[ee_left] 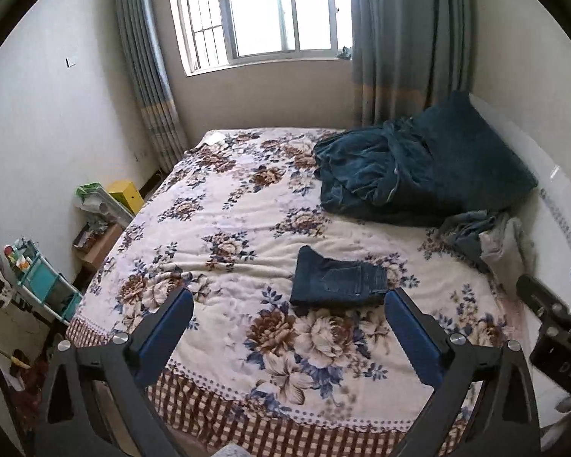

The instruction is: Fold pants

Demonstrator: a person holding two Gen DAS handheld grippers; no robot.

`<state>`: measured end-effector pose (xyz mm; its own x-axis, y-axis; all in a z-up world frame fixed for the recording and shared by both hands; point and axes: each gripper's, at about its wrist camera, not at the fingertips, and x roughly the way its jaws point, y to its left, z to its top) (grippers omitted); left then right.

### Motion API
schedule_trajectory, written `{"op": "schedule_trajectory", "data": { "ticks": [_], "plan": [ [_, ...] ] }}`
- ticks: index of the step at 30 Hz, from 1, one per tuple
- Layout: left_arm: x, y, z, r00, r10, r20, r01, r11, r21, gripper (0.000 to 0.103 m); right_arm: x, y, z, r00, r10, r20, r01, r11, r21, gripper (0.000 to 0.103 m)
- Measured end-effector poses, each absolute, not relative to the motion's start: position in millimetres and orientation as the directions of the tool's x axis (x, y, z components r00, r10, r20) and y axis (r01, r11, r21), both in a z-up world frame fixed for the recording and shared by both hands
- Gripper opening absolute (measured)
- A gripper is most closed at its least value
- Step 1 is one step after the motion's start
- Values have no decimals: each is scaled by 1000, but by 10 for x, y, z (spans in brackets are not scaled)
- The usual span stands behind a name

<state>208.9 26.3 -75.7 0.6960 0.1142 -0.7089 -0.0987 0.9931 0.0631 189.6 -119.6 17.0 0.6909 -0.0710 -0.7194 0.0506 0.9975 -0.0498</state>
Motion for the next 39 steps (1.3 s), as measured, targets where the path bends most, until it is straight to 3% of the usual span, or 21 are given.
{"op": "schedule_trajectory", "data": {
  "ticks": [11, 39],
  "plan": [
    [2289, 234, -952, 673, 124, -729, -102, 992, 74, 103, 2252, -1230, -196, 661, -97, -744, 71, 995, -68, 99],
    [2315, 221, -1002, 677, 140, -722, -125, 989, 75, 103, 2243, -1203, -322, 649, -75, -757, 53, 997, -53, 102]
  ]
}}
